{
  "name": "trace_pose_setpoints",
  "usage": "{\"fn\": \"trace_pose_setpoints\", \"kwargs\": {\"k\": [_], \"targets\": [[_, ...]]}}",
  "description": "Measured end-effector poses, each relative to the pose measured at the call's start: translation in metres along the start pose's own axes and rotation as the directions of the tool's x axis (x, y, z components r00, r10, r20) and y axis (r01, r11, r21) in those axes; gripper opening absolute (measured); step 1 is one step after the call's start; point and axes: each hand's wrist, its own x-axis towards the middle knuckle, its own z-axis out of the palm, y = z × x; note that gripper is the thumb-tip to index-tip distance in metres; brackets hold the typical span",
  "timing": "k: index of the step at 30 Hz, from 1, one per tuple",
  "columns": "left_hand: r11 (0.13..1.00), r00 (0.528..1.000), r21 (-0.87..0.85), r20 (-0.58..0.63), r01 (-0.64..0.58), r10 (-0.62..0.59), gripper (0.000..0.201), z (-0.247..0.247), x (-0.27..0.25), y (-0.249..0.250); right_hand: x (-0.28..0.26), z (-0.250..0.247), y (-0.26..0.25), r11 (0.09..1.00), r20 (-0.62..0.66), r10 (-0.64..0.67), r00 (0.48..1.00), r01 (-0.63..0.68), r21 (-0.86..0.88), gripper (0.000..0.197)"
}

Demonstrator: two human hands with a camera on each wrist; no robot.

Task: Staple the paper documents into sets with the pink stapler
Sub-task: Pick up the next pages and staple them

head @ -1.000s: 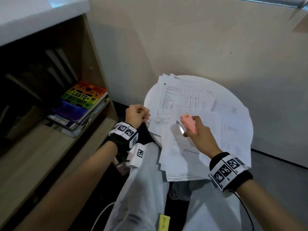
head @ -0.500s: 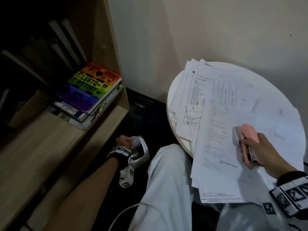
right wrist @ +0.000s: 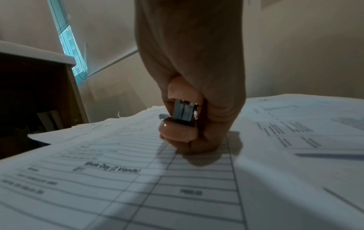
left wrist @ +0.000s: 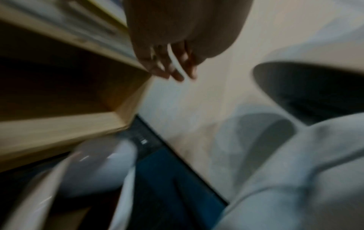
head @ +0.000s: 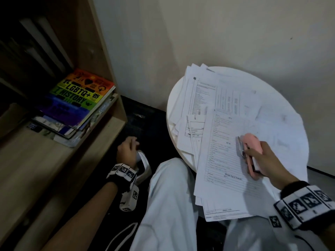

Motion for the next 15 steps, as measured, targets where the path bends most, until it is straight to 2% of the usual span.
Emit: {"fn": "trace_pose_setpoints", "kwargs": {"k": [1, 2, 4, 5, 7, 8, 9, 11, 13, 15], "targets": [[0.992, 0.986, -0.024, -0.110, -0.127, 0.124, 0.019, -0.002, -0.004, 0.022, -0.002, -0.001, -0.001, 1.000, 0.011, -0.005, 1.000, 0.005, 0.008, 0.025], [0.967, 0.947, -0.034, -0.209, -0.254, 0.242, 0.017, -0.005, -0.011, 0.049, -0.003, -0.001, -0.002, 1.000, 0.020, -0.008, 1.000, 0.008, 0.013, 0.025], [0.876, 0.849, -0.064, -0.291, -0.478, 0.442, 0.015, -0.010, -0.022, 0.101, -0.003, -0.001, -0.001, 1.000, 0.028, -0.016, 0.999, 0.016, 0.006, 0.027], [0.817, 0.802, -0.077, -0.261, -0.572, 0.537, 0.014, -0.008, -0.029, 0.124, -0.004, -0.002, -0.001, 1.000, 0.034, -0.018, 0.999, 0.018, 0.005, 0.029], [0.745, 0.749, -0.076, -0.056, -0.662, 0.660, 0.014, -0.001, -0.045, 0.164, -0.007, -0.004, -0.003, 1.000, 0.069, -0.014, 0.998, 0.013, 0.017, 0.029], [0.755, 0.752, -0.045, 0.072, -0.654, 0.656, 0.020, 0.006, -0.052, 0.177, -0.008, -0.006, -0.005, 1.000, 0.093, -0.009, 0.996, 0.007, 0.027, 0.028], [0.793, 0.782, 0.017, 0.181, -0.609, 0.597, 0.033, 0.014, -0.057, 0.185, -0.011, -0.009, -0.008, 0.999, 0.109, -0.006, 0.994, 0.002, 0.037, 0.028], [0.889, 0.883, 0.184, 0.312, -0.419, 0.352, 0.058, 0.030, -0.063, 0.193, -0.011, -0.013, -0.019, 0.999, 0.113, -0.025, 0.993, 0.020, 0.050, 0.027], [0.920, 0.926, 0.271, 0.327, -0.283, 0.188, 0.070, 0.040, -0.065, 0.197, -0.004, -0.014, -0.034, 0.994, 0.134, -0.110, 0.985, 0.107, 0.027, 0.029], [0.927, 0.945, 0.288, 0.288, -0.239, 0.154, 0.073, 0.047, -0.063, 0.199, 0.011, -0.012, -0.052, 0.963, 0.200, -0.226, 0.953, 0.249, -0.098, 0.044]]}}
